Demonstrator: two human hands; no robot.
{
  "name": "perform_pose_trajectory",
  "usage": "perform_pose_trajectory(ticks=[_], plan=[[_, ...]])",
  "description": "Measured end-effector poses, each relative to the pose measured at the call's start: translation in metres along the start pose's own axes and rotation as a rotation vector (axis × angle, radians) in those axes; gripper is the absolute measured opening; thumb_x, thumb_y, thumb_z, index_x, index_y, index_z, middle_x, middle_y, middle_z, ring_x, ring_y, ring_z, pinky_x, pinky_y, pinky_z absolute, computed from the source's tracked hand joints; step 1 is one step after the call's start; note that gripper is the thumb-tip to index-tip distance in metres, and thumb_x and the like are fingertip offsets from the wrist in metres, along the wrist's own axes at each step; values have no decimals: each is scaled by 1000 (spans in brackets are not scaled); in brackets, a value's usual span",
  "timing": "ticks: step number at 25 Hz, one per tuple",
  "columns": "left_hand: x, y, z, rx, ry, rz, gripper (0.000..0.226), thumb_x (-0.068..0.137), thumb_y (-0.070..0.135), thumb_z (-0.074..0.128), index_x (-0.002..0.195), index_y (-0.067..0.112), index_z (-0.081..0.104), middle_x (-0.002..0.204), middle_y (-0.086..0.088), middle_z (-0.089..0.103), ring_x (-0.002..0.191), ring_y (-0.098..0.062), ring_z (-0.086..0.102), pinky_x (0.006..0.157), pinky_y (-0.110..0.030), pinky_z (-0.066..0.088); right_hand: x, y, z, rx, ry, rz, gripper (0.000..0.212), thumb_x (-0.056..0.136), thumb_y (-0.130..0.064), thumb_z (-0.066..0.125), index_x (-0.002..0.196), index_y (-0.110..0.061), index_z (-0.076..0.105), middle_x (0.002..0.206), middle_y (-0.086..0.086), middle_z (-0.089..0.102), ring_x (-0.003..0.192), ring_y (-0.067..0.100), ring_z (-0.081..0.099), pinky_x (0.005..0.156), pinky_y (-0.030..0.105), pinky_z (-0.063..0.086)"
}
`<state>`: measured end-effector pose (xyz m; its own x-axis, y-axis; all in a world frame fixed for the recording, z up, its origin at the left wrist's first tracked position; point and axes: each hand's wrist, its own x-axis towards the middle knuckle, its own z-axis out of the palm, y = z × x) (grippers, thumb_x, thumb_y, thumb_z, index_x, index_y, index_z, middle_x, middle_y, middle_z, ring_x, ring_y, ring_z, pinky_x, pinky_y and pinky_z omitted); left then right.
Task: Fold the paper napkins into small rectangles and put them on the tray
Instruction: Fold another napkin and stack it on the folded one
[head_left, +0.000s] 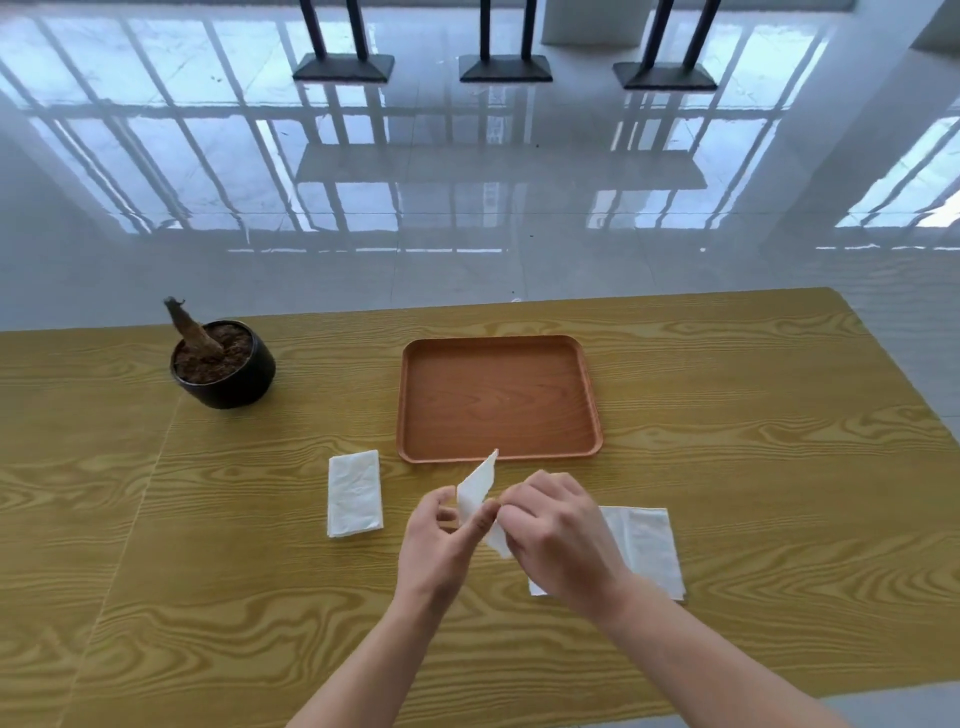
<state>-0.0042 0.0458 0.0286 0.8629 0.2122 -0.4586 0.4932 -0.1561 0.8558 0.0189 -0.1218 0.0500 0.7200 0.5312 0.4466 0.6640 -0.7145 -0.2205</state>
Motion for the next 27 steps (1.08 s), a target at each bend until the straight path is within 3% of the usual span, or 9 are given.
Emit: perform_pose_trajectory(ticks=[2,5,7,12,15,18,21,24,27], plan=[[1,-4,-16,20,107,-111,48,69,55,79,104,31,59,91,3,69,84,-13,67,82,-39,56,-1,-15,19,5,7,-88,19,92,-8,60,75,-18,60,84,-4,67,78,21,56,73,35,47],[2,-22,-36,-59,258,-226,6,77,12,67,75,16,63,67,4,63,61,-20,57,68,-46,53,-18,-29,40,-3,-66,-161,19,83,-1,65,72,-17,59,86,-2,66,82,24,58,78,36,46],[-6,-34,-45,-114,319,-172,16,78,3,62,67,14,67,58,1,60,57,-20,51,57,-43,47,-26,-33,45,-3,-81,-164,20,80,0,65,71,-16,57,84,-2,65,83,25,57,79,35,44],[-31,-52,-58,-46,449,44,23,82,14,69,75,36,69,71,14,70,64,-6,61,58,-27,47,-35,-35,45,4,-42,-63,23,75,6,65,70,-16,57,82,-2,62,84,24,56,81,31,38],[-39,-72,-60,22,500,-92,23,83,15,68,67,32,66,65,10,68,66,-11,62,58,-32,46,-60,-40,51,10,-183,-20,24,67,5,73,68,-16,60,82,-1,64,82,24,58,75,31,44],[-36,-88,-71,108,487,-195,22,83,14,66,67,28,64,64,3,68,67,-22,63,62,-37,48,-89,-43,50,95,-330,82,12,71,-15,73,76,-22,65,91,-7,64,89,17,54,75,33,49],[-31,-91,-80,193,474,-176,21,83,15,66,69,31,63,67,6,69,69,-19,64,63,-34,48,-97,-38,43,166,-319,232,15,79,-27,69,94,-25,69,102,-11,65,95,14,55,82,32,51],[-27,-88,-82,216,469,-125,14,84,16,66,86,29,68,78,11,69,79,-18,66,65,-32,47,-93,-36,44,68,-393,139,26,84,-19,69,110,-22,69,122,-7,66,110,18,59,89,34,53],[-27,-89,-79,228,472,-87,18,87,18,66,102,22,73,83,12,70,81,-12,65,66,-27,44,-96,-39,48,3,-489,61,30,83,-21,71,112,-25,68,133,-5,62,120,19,56,96,36,51]])
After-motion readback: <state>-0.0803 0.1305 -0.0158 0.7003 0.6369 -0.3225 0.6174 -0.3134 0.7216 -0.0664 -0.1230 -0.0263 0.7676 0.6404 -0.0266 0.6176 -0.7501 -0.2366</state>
